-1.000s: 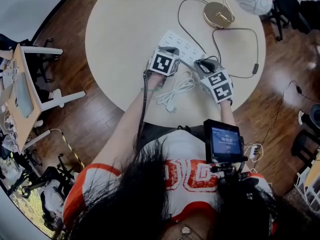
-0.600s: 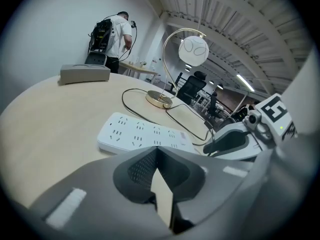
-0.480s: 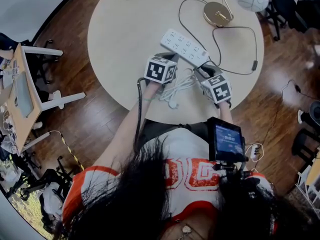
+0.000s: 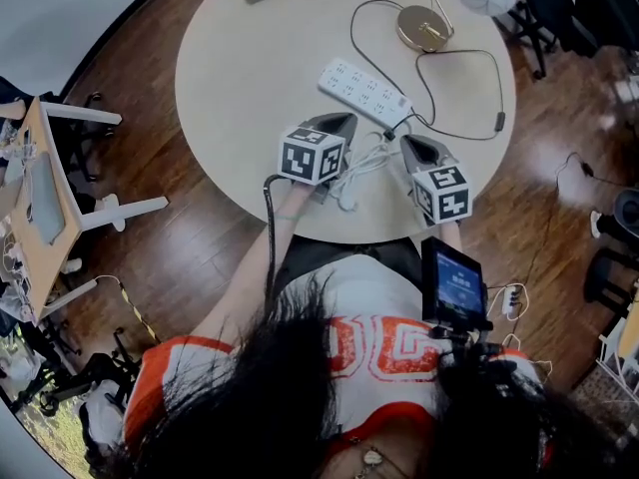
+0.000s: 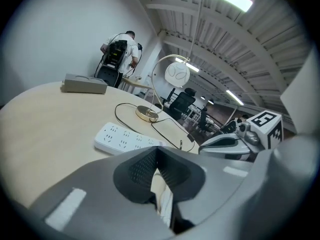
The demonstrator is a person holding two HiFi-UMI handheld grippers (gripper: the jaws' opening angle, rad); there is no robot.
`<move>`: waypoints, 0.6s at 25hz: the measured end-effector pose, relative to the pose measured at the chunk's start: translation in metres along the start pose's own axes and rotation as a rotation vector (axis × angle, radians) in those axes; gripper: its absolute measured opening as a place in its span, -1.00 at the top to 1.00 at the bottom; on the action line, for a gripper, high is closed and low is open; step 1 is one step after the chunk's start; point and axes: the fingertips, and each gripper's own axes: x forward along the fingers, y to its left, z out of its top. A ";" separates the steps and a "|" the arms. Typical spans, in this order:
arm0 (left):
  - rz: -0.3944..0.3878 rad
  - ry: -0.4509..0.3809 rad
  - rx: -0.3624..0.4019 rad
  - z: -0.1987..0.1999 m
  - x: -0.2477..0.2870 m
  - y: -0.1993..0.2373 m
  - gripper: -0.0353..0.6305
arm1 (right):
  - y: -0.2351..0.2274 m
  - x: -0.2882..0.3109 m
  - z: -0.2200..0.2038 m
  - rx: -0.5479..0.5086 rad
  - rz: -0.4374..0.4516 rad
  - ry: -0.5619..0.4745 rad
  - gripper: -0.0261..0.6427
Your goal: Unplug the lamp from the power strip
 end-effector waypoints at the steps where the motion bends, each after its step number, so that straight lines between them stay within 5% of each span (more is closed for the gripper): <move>1: -0.011 -0.014 0.003 0.001 -0.005 -0.005 0.89 | 0.004 -0.001 0.005 0.001 -0.004 -0.018 0.92; 15: -0.078 -0.202 -0.028 -0.007 -0.092 -0.040 0.89 | 0.068 -0.008 0.031 0.129 0.015 -0.178 0.92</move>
